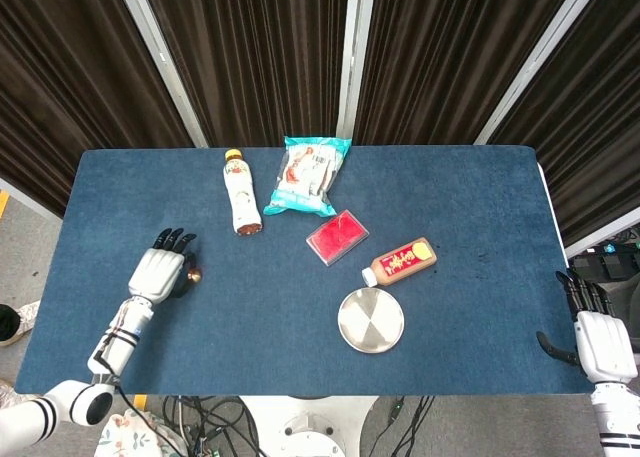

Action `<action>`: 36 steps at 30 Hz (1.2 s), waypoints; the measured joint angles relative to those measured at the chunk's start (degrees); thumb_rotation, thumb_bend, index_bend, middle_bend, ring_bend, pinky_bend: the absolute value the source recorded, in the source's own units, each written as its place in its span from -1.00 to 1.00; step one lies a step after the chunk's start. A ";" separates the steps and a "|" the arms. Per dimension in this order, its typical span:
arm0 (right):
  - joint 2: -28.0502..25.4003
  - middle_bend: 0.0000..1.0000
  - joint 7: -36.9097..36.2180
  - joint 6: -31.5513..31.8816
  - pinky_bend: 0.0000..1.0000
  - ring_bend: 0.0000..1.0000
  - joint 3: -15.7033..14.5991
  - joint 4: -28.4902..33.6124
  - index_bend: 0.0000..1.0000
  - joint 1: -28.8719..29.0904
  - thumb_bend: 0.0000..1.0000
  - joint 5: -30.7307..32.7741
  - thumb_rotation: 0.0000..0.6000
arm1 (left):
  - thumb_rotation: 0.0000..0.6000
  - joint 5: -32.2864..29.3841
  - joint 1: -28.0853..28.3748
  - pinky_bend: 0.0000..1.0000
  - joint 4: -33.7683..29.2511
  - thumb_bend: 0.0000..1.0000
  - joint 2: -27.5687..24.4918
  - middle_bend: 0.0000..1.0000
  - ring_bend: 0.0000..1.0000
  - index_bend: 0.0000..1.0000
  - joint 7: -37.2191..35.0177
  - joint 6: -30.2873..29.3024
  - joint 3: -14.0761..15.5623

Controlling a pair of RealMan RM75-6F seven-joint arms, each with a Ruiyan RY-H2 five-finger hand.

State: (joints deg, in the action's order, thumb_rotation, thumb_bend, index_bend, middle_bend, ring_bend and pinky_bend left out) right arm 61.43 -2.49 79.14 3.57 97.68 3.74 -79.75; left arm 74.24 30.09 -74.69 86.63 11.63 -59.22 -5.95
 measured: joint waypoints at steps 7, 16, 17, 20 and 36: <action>-0.03 -1.00 -0.11 0.02 -1.00 -1.00 -0.05 -0.06 -1.00 -0.04 -0.64 0.02 1.00 | 1.00 -0.44 0.32 -0.99 0.38 -0.33 0.30 -0.75 -1.00 0.00 0.07 0.46 0.00; 0.02 -1.00 -0.51 -0.28 -1.00 -1.00 -0.17 -0.41 -1.00 -0.03 -0.64 0.13 1.00 | 1.00 -1.05 0.68 -0.99 0.85 -0.33 0.70 -0.75 -1.00 0.02 0.48 0.79 -0.08; 0.04 -1.00 -0.54 -0.26 -1.00 -1.00 -0.18 -0.45 -1.00 -0.04 -0.64 0.09 1.00 | 1.00 -1.15 0.72 -0.99 0.85 -0.33 0.69 -0.75 -1.00 0.02 0.55 0.81 -0.12; 0.09 -1.00 -0.67 -0.27 -1.00 -1.00 -0.23 -0.56 -1.00 -0.05 -0.64 0.04 1.00 | 1.00 -1.42 0.78 -0.99 0.74 -0.33 0.65 -0.74 -1.00 0.04 0.79 0.93 -0.13; 0.30 -1.00 -1.17 -0.33 -1.00 -1.00 -0.37 -1.16 -1.00 -0.13 -0.64 -0.07 1.00 | 1.00 -2.56 1.06 -0.99 0.65 -0.25 0.88 -0.71 -1.00 0.13 1.86 0.76 -0.46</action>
State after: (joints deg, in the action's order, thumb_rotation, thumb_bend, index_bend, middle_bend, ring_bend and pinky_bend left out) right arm 61.72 -3.65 78.81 3.20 96.52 3.61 -79.82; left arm 71.68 31.15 -74.04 87.51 13.49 -58.46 -6.42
